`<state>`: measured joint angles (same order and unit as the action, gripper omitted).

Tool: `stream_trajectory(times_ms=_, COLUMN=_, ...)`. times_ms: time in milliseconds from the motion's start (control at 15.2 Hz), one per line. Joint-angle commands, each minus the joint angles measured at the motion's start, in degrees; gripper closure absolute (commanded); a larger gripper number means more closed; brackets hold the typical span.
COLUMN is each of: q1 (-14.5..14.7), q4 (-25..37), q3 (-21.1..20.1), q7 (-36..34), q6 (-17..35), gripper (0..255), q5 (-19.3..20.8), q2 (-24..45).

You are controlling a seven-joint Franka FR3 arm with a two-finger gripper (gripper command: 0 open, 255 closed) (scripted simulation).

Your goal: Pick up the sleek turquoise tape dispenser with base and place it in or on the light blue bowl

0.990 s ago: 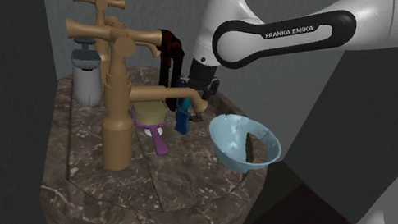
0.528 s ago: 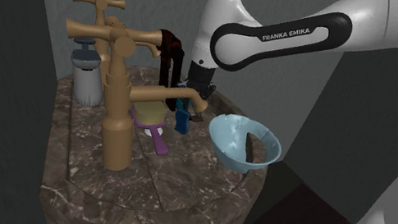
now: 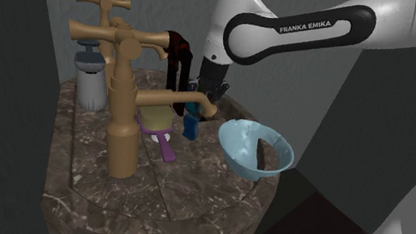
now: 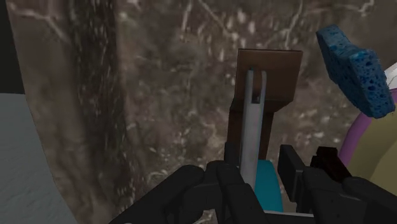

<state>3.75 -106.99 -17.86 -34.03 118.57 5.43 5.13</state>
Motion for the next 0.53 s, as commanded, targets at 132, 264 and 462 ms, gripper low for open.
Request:
stream_trajectory(times_ms=132, q1=0.0, q4=2.7, q3=0.0, q7=0.3, q6=-3.0, gripper=255, q5=-0.3, q2=-0.4)
stream_trajectory(times_ms=264, q1=0.0, q4=3.9, q3=0.0, q7=0.5, q6=-4.5, gripper=255, q5=-0.4, q2=-0.6)
stream_trajectory(times_ms=462, q1=0.0, q4=6.0, q3=-0.1, q7=0.7, q6=-6.8, gripper=255, q5=-0.5, q2=-0.8)
